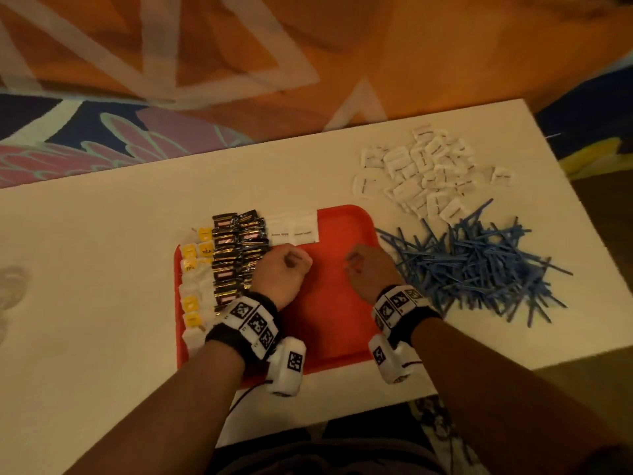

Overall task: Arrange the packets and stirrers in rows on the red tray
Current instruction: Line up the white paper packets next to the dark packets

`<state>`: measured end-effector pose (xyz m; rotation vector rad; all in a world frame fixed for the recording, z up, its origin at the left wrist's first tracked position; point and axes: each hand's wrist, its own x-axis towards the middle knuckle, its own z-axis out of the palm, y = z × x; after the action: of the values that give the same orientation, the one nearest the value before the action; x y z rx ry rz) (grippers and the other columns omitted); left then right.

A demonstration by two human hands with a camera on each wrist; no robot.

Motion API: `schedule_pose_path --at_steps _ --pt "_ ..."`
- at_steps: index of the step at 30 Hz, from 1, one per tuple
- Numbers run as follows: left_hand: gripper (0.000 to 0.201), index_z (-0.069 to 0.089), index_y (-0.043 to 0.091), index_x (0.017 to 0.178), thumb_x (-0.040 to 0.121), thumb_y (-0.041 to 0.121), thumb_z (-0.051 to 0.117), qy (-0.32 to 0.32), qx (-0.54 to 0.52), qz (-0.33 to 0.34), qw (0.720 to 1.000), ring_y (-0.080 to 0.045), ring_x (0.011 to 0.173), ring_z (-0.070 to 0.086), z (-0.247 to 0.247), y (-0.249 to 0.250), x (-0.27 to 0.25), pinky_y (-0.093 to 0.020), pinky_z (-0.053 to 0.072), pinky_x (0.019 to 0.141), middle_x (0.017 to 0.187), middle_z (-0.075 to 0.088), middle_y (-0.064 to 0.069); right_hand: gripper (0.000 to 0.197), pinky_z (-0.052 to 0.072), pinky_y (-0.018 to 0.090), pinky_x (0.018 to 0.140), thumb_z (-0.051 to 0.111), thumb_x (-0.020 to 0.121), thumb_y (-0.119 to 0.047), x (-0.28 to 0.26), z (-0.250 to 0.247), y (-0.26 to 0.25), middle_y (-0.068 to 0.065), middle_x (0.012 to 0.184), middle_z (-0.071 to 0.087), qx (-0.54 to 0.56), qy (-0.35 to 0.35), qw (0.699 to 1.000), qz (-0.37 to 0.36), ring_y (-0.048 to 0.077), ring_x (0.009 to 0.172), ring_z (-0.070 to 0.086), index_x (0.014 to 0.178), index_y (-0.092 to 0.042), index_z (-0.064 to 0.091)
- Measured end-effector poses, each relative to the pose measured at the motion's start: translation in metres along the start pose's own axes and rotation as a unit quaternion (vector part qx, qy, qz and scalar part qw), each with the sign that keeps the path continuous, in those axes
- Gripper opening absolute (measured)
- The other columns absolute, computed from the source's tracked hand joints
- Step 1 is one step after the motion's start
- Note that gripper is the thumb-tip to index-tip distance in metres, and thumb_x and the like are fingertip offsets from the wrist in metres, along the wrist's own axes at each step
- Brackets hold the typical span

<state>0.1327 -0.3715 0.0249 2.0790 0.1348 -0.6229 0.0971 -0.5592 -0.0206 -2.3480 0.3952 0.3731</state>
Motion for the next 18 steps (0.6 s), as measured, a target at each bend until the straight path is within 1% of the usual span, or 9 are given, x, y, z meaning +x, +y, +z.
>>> schedule_pose_path --at_steps 2,5,7,8,10,12,14,16,18 --pt "0.013 0.069 0.019 0.095 0.093 0.031 0.065 -0.020 0.087 0.041 0.995 -0.017 0.095 0.064 0.027 0.022 0.011 -0.031 0.050 0.084 0.098 0.068 0.005 0.011 0.049 0.030 0.075 0.057 0.089 -0.016 -0.009 -0.014 0.017 -0.005 0.094 0.060 0.004 -0.005 1.000 0.021 0.016 0.084 0.058 0.097 -0.023 0.059" --pt "0.020 0.068 0.016 0.105 0.093 0.032 0.064 -0.051 0.197 0.099 0.974 -0.014 0.100 0.058 0.068 0.060 0.028 -0.025 0.039 0.083 0.106 0.065 0.004 0.017 0.050 0.032 0.071 0.053 0.086 -0.012 -0.014 -0.035 0.045 -0.007 0.086 0.060 0.040 -0.011 0.998 0.048 0.013 0.076 0.057 0.083 -0.029 0.056" --pt "0.021 0.068 0.016 0.107 0.093 0.032 0.063 -0.076 0.247 0.139 0.956 -0.020 0.106 0.057 0.097 0.084 0.043 -0.027 0.041 0.085 0.113 0.063 -0.002 0.017 0.052 0.034 0.069 0.053 0.085 -0.013 -0.016 -0.050 0.064 -0.009 0.081 0.057 0.067 -0.010 0.996 0.059 0.015 0.076 0.058 0.081 -0.029 0.056" --pt "0.022 0.067 0.016 0.108 0.093 0.032 0.063 -0.087 0.271 0.153 0.946 -0.026 0.109 0.056 0.112 0.095 0.052 -0.031 0.043 0.089 0.117 0.060 -0.007 0.014 0.049 0.029 0.066 0.054 0.087 -0.015 -0.018 -0.057 0.073 -0.009 0.083 0.057 0.057 -0.010 0.996 0.063 0.014 0.076 0.058 0.083 -0.028 0.056" --pt "0.027 0.064 0.018 0.114 0.094 0.036 0.061 -0.103 0.316 0.154 0.931 -0.033 0.114 0.052 0.142 0.116 0.071 -0.037 0.042 0.096 0.126 0.052 -0.012 0.012 0.043 0.022 0.066 0.056 0.090 -0.016 -0.019 -0.072 0.092 -0.005 0.092 0.058 0.046 -0.003 0.996 0.075 0.012 0.079 0.057 0.086 -0.027 0.057" --pt "0.030 0.062 0.020 0.119 0.095 0.038 0.059 -0.102 0.344 0.150 0.921 -0.036 0.121 0.046 0.173 0.136 0.089 -0.040 0.039 0.100 0.133 0.046 -0.013 0.014 0.044 0.024 0.070 0.056 0.089 -0.015 -0.022 -0.088 0.108 -0.004 0.093 0.057 0.049 0.011 0.996 0.071 0.011 0.080 0.055 0.085 -0.028 0.057" --pt "0.038 0.056 0.021 0.130 0.096 0.039 0.058 -0.097 0.362 0.136 0.917 -0.039 0.130 0.038 0.202 0.150 0.106 -0.042 0.037 0.104 0.145 0.036 -0.013 0.016 0.044 0.026 0.073 0.055 0.088 -0.014 -0.025 -0.103 0.125 -0.007 0.091 0.055 0.050 0.017 0.996 0.066 0.009 0.080 0.051 0.084 -0.029 0.057" --pt "0.061 0.038 0.023 0.148 0.095 0.045 0.059 -0.093 0.372 0.098 0.918 -0.042 0.141 0.024 0.226 0.162 0.120 -0.047 0.036 0.109 0.159 0.016 -0.013 0.015 0.044 0.027 0.075 0.055 0.090 -0.013 -0.028 -0.116 0.139 -0.005 0.095 0.055 0.050 0.009 0.996 0.067 0.012 0.084 0.052 0.086 -0.027 0.059" --pt "0.082 0.018 0.027 0.156 0.091 0.053 0.062 -0.090 0.383 0.061 0.917 -0.045 0.145 0.015 0.243 0.171 0.134 -0.053 0.034 0.112 0.164 0.000 -0.013 0.013 0.048 0.031 0.078 0.058 0.091 -0.015 -0.030 -0.128 0.151 -0.004 0.095 0.056 0.059 0.015 0.996 0.068 0.014 0.084 0.054 0.086 -0.027 0.060"
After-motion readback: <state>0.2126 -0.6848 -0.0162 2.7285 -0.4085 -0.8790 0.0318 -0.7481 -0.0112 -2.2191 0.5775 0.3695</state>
